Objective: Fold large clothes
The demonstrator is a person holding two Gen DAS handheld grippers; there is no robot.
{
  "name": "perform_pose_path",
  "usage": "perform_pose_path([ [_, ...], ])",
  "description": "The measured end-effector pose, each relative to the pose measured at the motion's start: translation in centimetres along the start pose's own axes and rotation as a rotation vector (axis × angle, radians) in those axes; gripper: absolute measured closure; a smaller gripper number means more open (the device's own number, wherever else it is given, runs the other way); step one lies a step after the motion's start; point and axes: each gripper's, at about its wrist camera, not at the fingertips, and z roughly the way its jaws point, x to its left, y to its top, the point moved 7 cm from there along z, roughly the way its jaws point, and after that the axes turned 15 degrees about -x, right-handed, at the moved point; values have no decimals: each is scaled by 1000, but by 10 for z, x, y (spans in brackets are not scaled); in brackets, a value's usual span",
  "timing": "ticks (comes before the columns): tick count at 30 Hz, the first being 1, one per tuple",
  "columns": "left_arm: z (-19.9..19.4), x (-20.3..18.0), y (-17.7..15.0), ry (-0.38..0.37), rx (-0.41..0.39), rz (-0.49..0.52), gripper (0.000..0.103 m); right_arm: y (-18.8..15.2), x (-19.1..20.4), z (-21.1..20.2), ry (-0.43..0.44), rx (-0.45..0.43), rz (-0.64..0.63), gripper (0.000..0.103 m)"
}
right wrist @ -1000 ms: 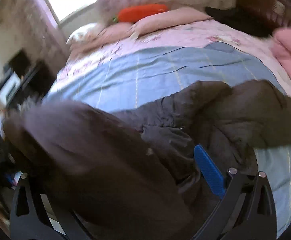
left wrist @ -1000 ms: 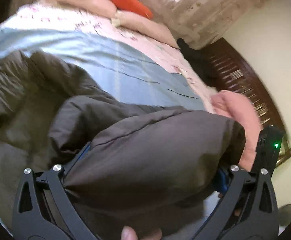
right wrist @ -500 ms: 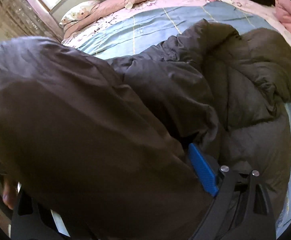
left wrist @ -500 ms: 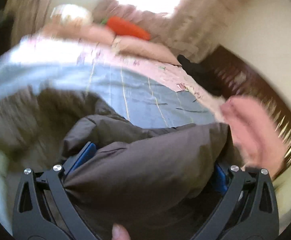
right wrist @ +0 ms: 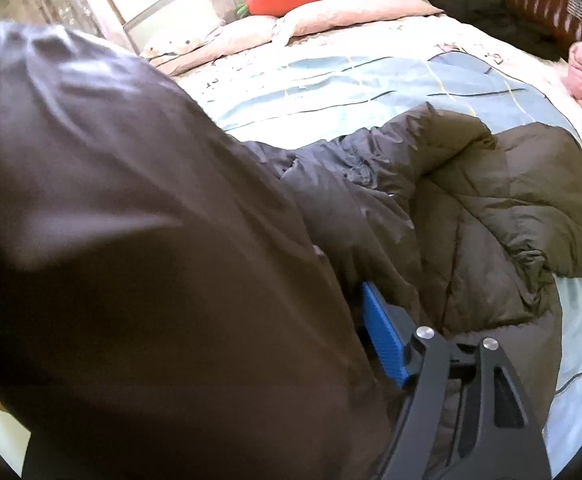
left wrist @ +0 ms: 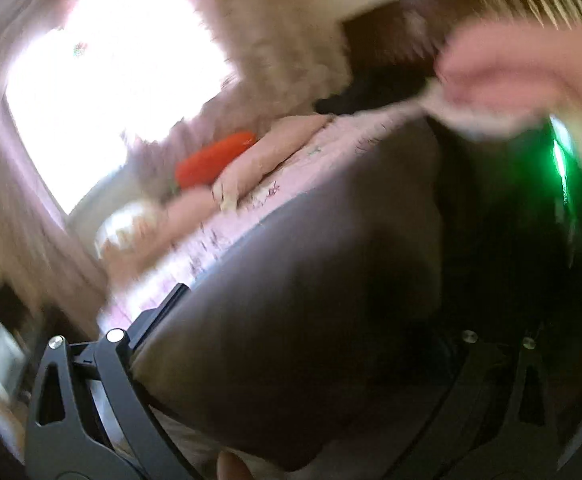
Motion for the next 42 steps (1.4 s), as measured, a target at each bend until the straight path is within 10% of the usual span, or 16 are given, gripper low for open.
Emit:
perform_pose_path([
  [4, -2, 12, -5, -10, 11, -36, 3, -1, -6, 1, 0, -4, 28, 28],
  [8, -8, 5, -7, 28, 14, 139, 2, 1, -3, 4, -37, -16, -32, 28],
  [11, -26, 28, 10, 148, -43, 151, 2, -3, -19, 13, -97, 17, 2, 36],
  [17, -31, 41, -7, 107, 46, 143, 2, 3, -14, 11, -67, 31, 46, 36],
  [32, -78, 33, -43, -46, 264, -403, 2, 18, 5, -52, 6, 60, 183, 36],
  [42, -89, 44, -63, 146, 497, -597, 2, 7, 15, -78, -10, 63, 188, 35],
])
